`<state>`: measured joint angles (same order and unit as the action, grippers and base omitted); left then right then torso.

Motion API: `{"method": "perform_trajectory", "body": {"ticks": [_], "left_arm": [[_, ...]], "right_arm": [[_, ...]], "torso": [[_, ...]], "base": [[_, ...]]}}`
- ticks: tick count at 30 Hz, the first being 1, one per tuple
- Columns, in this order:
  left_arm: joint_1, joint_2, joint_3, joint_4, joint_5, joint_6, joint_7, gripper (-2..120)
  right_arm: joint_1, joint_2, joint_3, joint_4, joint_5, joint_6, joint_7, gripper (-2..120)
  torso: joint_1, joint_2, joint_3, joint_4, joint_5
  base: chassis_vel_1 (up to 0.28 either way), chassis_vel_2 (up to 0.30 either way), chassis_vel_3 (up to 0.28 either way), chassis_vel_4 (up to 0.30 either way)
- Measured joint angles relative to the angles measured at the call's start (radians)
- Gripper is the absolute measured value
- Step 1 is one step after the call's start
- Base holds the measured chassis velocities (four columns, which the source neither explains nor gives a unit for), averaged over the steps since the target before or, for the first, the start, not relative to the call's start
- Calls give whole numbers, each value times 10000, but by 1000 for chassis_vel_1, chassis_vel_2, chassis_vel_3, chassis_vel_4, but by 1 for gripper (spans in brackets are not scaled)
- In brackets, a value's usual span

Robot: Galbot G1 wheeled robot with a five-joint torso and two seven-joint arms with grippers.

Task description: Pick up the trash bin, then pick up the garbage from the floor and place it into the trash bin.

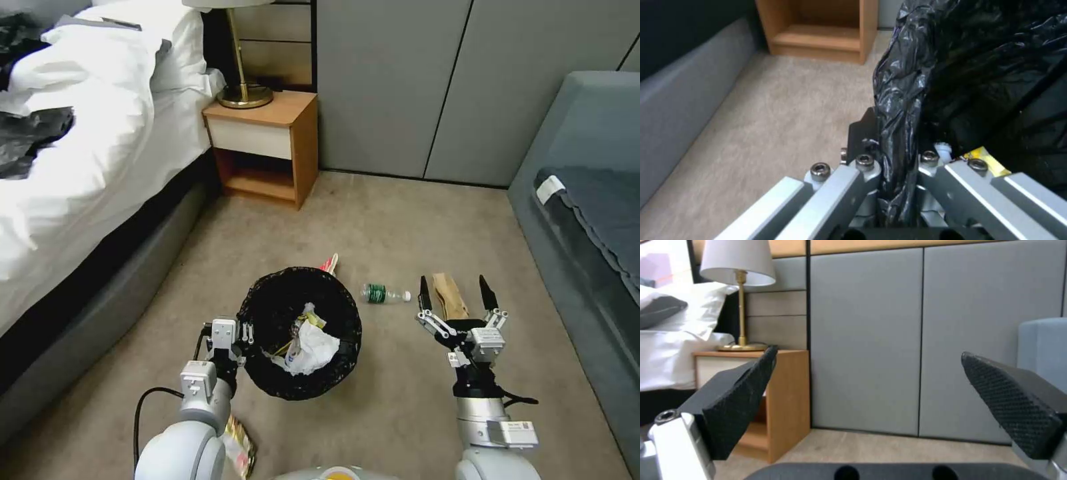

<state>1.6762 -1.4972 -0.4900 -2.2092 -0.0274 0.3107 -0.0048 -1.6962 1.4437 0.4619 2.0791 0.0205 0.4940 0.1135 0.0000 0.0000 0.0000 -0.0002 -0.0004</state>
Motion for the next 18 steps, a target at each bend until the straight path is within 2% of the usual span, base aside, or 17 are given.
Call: {"method": "perform_trajectory", "body": {"ticks": [11, 14, 18], "left_arm": [[-19, 5, -46, 42, -1, -52, 7, 0], [-23, 4, -54, 48, -2, -53, 10, 0], [-14, 2, -64, 56, -5, -57, 16, 0]], "right_arm": [[179, 11, 124, -79, -22, 242, -304, 100], [218, 11, 187, -100, -36, 344, -378, 100], [324, 7, 301, -164, -72, 473, -427, 100]], "torso": [[2, -1, 3, 2, 6], [2, -1, 2, 2, 5], [0, 0, -1, 0, 4]], "base": [[-228, 229, 233, -238], [-118, 83, 81, -100], [12, -13, -17, 12]]}}
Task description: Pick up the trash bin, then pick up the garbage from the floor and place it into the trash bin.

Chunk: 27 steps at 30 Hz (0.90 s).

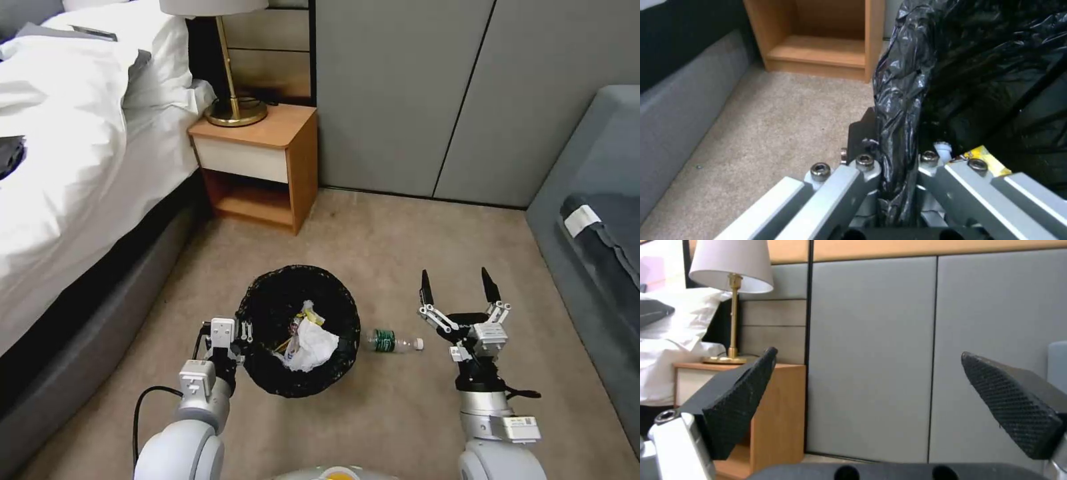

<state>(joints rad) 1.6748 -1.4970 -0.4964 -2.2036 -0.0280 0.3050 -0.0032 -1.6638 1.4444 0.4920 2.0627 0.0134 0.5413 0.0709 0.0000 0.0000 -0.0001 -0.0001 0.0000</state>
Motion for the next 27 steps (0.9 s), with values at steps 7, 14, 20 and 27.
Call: {"method": "perform_trajectory", "body": {"ticks": [7, 14, 20, 27], "left_arm": [[23, -8, -11, 0, -2, -17, 4, 0], [28, -23, -10, -1, 3, -30, 15, 0], [33, -26, -23, -11, -43, -30, 16, 0], [51, -19, -65, -25, -70, -30, 15, 0]], "right_arm": [[502, -75, 608, -532, -512, -238, 135, 100], [1046, -331, 1140, -1359, -299, -1831, 247, 100], [1334, -509, 1341, -1950, 205, -3149, 131, 100], [2003, -691, 1799, -3324, 591, -4947, -500, 100]], "torso": [[0, 0, 0, 1, 0], [0, 0, 1, 1, 0], [0, 0, 1, 0, 1], [0, 0, 0, 0, 0]], "base": [[15, -15, -19, 11], [0, 0, 0, 0], [0, 0, 0, 0], [0, 0, 0, 0]]}}
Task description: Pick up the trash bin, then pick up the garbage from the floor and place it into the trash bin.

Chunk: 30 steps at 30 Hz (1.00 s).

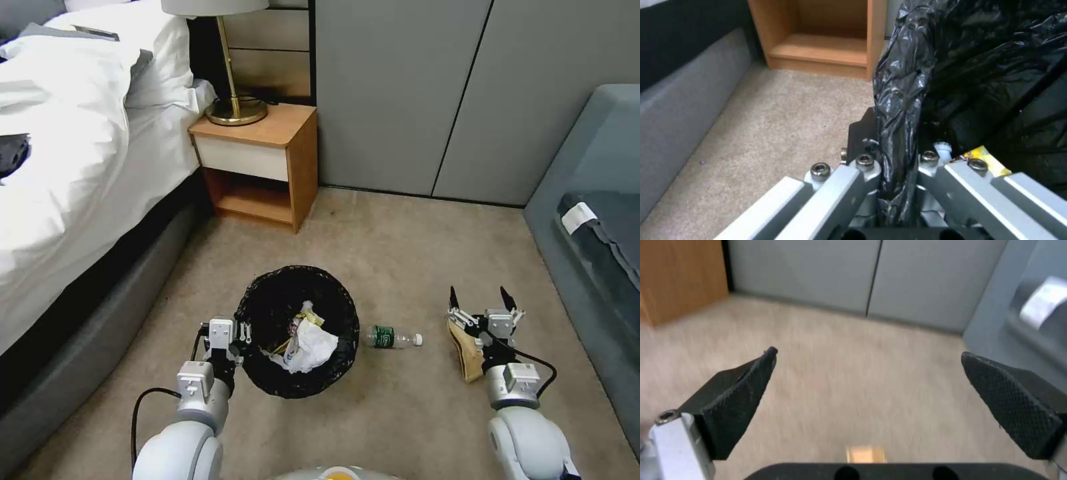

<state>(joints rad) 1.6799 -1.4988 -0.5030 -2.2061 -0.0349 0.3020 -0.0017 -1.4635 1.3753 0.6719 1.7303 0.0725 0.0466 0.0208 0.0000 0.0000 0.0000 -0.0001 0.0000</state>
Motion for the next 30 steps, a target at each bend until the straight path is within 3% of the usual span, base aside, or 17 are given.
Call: {"method": "perform_trajectory", "body": {"ticks": [5, 9, 11, 19, 21, 30], "left_arm": [[10, 15, 40, -22, 15, 0, 0, 0], [31, 41, 30, -48, 27, 0, -3, 0], [45, 53, 28, -78, 29, 0, -4, 0], [66, 54, 43, -92, 75, 0, -4, 0], [81, 50, 55, -94, 93, 0, -4, 0], [123, 56, 8, -122, 102, 0, -11, 0]], "right_arm": [[584, -72, 211, -1247, 109, -412, -527, 100], [1099, -188, 461, -2386, 230, -544, -1564, 100], [1483, -254, 598, -3110, 172, -482, -2098, 100], [2343, -297, 725, -4521, -75, -110, -2596, 100], [2824, -269, 791, -5399, -152, 116, -2751, 100], [3895, -326, 993, -7633, -573, 687, -3055, 78]], "torso": [[0, 0, 0, 2, 2], [0, 0, 1, 1, 2], [0, 0, 0, 1, 1], [0, 0, 1, 2, 1], [1, 0, 1, 1, 0], [0, 0, 1, 2, -1]], "base": [[0, 0, 0, 0], [0, 0, 0, 0], [0, 0, 0, 0], [0, 0, 0, 0], [0, 0, 0, 0], [0, 0, 0, 0]]}}
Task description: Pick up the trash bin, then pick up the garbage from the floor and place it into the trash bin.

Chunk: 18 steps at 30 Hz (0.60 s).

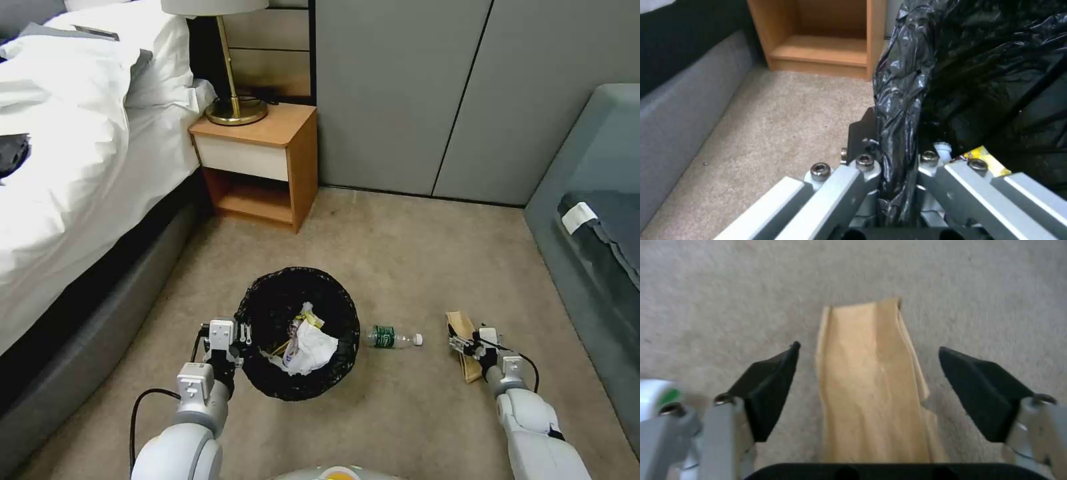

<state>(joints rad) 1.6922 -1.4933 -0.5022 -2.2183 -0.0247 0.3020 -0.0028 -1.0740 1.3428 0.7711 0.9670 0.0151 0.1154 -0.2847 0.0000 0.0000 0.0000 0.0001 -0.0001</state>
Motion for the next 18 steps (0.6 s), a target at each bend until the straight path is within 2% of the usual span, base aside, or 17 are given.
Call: {"method": "perform_trajectory", "body": {"ticks": [3, 6, 7, 10, 18], "left_arm": [[0, -2, -12, 0, 0, -8, -3, 0], [2, -9, -13, -2, -1, -17, -7, 0], [2, -9, -13, -2, -1, -17, -7, 0], [43, -10, -27, -6, -2, -39, -9, 0], [75, -14, -74, -29, -4, -62, -11, 0]], "right_arm": [[206, 4, 74, -481, -134, 56, -42, 76], [571, 49, 306, -1422, -515, 266, -110, 63], [571, 49, 306, -1422, -515, 266, -110, 63], [1030, 60, 657, -2465, -951, 552, -215, 48], [1240, 61, 976, -2954, -1116, 749, -358, 30]], "torso": [[0, 0, 0, 0, 2], [0, 0, 0, 0, 2], [0, 0, 0, 0, 2], [0, 1, -1, 3, -1], [-2, 1, -3, 4, -3]], "base": [[0, 0, 0, 0], [0, 0, 0, 0], [0, 0, 0, 0], [0, 0, 0, 0], [0, 0, 0, 0]]}}
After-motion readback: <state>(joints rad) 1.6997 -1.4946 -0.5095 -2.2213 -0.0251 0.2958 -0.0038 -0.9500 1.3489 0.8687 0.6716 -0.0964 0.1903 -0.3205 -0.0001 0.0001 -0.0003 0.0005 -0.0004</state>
